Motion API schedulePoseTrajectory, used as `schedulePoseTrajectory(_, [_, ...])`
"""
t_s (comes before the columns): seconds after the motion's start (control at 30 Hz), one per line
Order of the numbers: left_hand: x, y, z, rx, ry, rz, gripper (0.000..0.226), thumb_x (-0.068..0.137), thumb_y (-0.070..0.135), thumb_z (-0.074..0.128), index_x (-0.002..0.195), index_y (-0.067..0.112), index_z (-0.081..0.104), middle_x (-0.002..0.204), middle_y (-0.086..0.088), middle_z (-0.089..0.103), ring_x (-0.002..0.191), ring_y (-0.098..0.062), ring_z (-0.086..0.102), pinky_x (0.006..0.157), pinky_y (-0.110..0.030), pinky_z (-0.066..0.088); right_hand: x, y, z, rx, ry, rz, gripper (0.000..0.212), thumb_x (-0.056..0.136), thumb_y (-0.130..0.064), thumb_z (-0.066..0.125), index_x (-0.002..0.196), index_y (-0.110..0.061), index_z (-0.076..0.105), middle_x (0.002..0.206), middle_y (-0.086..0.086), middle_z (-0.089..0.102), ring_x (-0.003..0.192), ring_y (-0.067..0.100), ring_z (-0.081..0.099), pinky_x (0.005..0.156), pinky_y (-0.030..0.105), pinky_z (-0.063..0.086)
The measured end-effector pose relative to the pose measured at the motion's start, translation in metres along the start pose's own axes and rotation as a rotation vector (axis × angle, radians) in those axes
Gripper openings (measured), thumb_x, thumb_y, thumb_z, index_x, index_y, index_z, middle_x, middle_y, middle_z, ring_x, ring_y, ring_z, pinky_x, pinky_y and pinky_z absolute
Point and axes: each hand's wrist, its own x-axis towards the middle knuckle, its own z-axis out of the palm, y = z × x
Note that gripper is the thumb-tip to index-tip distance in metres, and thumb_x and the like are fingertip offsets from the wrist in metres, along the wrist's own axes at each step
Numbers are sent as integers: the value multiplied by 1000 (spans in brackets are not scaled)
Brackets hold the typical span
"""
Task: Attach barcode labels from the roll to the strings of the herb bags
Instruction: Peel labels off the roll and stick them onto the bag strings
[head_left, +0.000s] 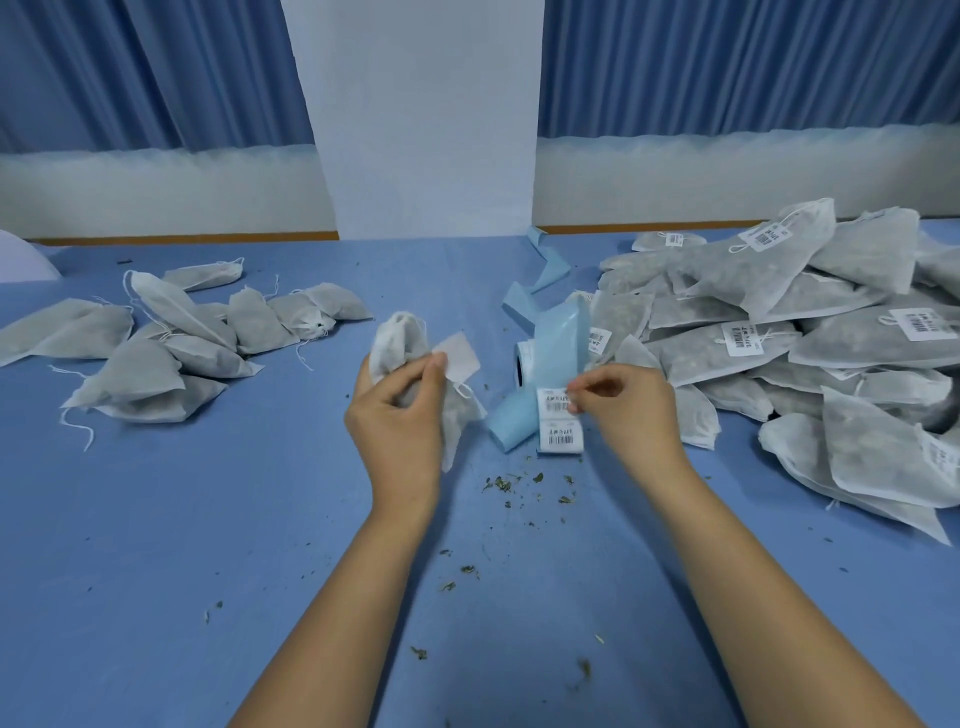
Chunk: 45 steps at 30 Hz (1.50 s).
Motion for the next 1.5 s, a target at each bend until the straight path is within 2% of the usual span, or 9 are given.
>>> schedulePoseTrajectory(0.07, [-4,3,1,2,-3,83,9,86,12,72,83,20,77,103,-3,69,91,10,59,81,-9,45,1,1,1,-204,89,-129,11,81,0,70,90,-7,72,103,1,60,87,10,56,76,12,42])
schedulePoseTrajectory(0.17, [-10,4,4,100,-96,341,10,84,7,73,89,14,77,119,3,61,108,2,58,92,-11,42,-10,-7,5,-135,85,-312,18,87,-19,68,71,-11,69,76,-1,62,70,3,52,69,17,38])
schedulePoseTrajectory(0.3, [-12,-1,8,219,-220,627,14,88,15,70,82,3,77,128,0,56,115,0,56,89,-13,45,-30,-23,16,288,-223,-105,36,93,-31,58,63,-15,70,57,0,63,49,7,48,50,14,39])
schedulePoseTrajectory(0.43, [-14,-4,10,272,-315,725,15,89,15,70,94,3,76,132,-7,56,113,-15,61,89,-24,52,-30,-26,14,416,-270,2,31,93,-21,59,66,-7,66,53,-2,56,46,10,40,45,18,32])
schedulePoseTrajectory(0.6, [-15,5,10,128,-400,411,30,77,20,78,106,16,74,126,4,52,119,10,46,99,-10,38,-25,-23,7,523,-295,90,35,90,-7,56,58,-10,67,57,7,56,50,17,40,44,19,33])
schedulePoseTrajectory(0.77, [-9,15,1,2,-425,16,25,85,14,73,100,34,73,124,2,62,121,1,51,99,-12,42,-15,-25,-9,487,-84,19,28,90,-2,48,63,-6,55,54,3,53,47,16,41,41,21,30])
schedulePoseTrajectory(1.03, [-8,14,2,-61,-463,-91,35,84,4,71,78,38,76,90,13,73,94,-5,67,81,-18,50,-29,-30,2,360,-339,-342,24,89,-5,62,67,-13,57,57,-15,54,50,0,45,52,10,35])
schedulePoseTrajectory(1.37, [-13,21,1,-76,-653,-32,56,66,5,62,113,36,69,122,8,65,114,1,59,88,-14,48,-29,-24,7,311,-426,-272,24,92,-7,60,69,-14,58,54,-17,52,49,-1,44,51,8,34])
schedulePoseTrajectory(1.5, [-14,22,-1,-73,-704,-4,63,67,2,57,120,37,65,132,7,60,124,0,52,101,-19,45,-29,-22,8,250,-406,-250,23,90,-11,63,68,-16,59,57,-3,51,54,12,41,53,21,33])
